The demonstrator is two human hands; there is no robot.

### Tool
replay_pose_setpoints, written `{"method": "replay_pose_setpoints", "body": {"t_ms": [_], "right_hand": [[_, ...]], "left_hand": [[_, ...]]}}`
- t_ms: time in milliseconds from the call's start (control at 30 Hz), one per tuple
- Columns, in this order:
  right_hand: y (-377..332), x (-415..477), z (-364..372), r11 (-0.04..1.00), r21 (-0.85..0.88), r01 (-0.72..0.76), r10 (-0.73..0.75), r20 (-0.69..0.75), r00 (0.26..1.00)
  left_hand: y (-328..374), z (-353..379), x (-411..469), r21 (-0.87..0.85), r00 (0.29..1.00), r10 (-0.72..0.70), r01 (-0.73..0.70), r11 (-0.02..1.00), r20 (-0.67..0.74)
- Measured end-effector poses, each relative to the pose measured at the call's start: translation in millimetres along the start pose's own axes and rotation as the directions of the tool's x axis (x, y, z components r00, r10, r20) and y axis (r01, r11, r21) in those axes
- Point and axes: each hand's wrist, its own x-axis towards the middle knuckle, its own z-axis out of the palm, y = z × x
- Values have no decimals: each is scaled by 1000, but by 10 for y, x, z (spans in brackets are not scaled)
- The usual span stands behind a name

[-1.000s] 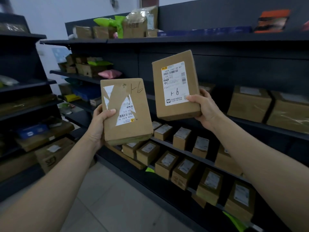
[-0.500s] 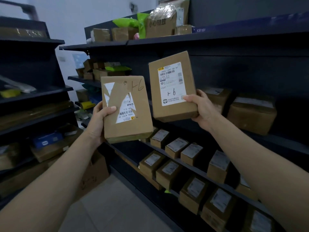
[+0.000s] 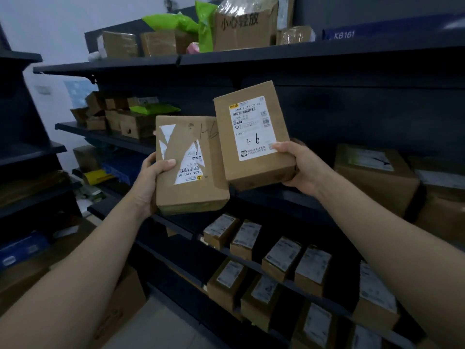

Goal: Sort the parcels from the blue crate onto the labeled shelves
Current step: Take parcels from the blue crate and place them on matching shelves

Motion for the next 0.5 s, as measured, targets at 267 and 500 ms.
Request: {"method": "replay_pose_setpoints", "body": {"t_ms": [267, 500], "right_hand": [[-125, 452, 115, 990, -48, -132, 108, -340, 934], [-84, 521, 26, 974, 57, -218, 213, -550, 808]], "left_hand": [[109, 19, 1342, 124, 935, -195, 165, 978, 296], [-53, 354, 2009, 198, 864, -276, 210, 958, 421]]}}
